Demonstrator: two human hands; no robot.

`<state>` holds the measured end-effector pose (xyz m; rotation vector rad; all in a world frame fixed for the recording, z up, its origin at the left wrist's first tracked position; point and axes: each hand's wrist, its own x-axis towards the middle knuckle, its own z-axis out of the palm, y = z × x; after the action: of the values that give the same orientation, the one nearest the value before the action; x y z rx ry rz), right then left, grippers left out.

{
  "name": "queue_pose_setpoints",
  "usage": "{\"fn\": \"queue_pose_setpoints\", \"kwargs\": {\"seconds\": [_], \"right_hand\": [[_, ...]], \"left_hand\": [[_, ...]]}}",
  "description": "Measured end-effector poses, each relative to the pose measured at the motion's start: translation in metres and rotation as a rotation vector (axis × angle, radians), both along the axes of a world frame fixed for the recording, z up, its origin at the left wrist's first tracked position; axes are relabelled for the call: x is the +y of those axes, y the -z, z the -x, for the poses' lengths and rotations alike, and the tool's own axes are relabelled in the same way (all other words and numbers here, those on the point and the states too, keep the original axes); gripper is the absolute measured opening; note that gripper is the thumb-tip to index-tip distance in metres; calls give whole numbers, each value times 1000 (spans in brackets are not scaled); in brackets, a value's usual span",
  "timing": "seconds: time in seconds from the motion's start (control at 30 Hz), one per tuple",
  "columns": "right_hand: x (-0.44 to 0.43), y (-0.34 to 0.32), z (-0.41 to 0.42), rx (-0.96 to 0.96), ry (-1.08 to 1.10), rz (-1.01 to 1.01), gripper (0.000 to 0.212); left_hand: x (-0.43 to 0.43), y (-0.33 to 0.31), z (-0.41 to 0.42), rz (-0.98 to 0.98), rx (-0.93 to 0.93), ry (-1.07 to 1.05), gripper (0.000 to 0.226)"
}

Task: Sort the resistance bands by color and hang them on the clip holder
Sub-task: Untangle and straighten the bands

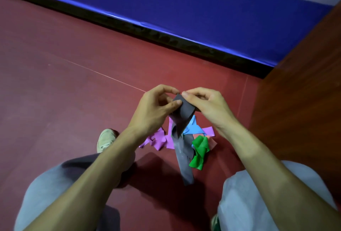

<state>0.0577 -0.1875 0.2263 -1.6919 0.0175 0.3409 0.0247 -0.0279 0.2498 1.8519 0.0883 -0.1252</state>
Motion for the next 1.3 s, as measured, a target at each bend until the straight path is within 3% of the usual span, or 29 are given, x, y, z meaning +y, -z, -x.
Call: {"fn": "queue_pose_setpoints", "kwargs": {"seconds": [0.13, 0.37, 0.53, 0.67, 0.83, 0.97, 1.07, 1.2, 1.3], "right_hand": [[0, -2, -2, 20, -42, 28, 3], [-1, -6, -10, -104, 23, 2, 28], [-1, -12, -11, -246, 61, -19, 33], [-5, -17, -11, -283, 127, -87, 32], [-15, -22, -15, -324, 274, -103, 32], [-15, -23, -15, -357, 205, -33, 35], [-12, -25, -12, -396, 91, 39, 37], [-11, -26, -9, -408, 10, 6, 35], [-12, -25, -9, -415, 8, -7, 33]], "left_hand": [[4, 2, -1, -48, 14, -5, 17], [11, 9, -4, -119, 69, 2, 27], [9, 14, -5, -252, 135, 135, 22], [11, 21, -2, -465, 181, 246, 19], [12, 23, -3, -541, 254, 345, 20], [9, 22, -4, -538, 221, 271, 28], [7, 24, -8, -444, 148, 166, 51], [6, 26, -9, -328, 101, 203, 82], [4, 22, -10, -311, 9, 193, 73]]}}
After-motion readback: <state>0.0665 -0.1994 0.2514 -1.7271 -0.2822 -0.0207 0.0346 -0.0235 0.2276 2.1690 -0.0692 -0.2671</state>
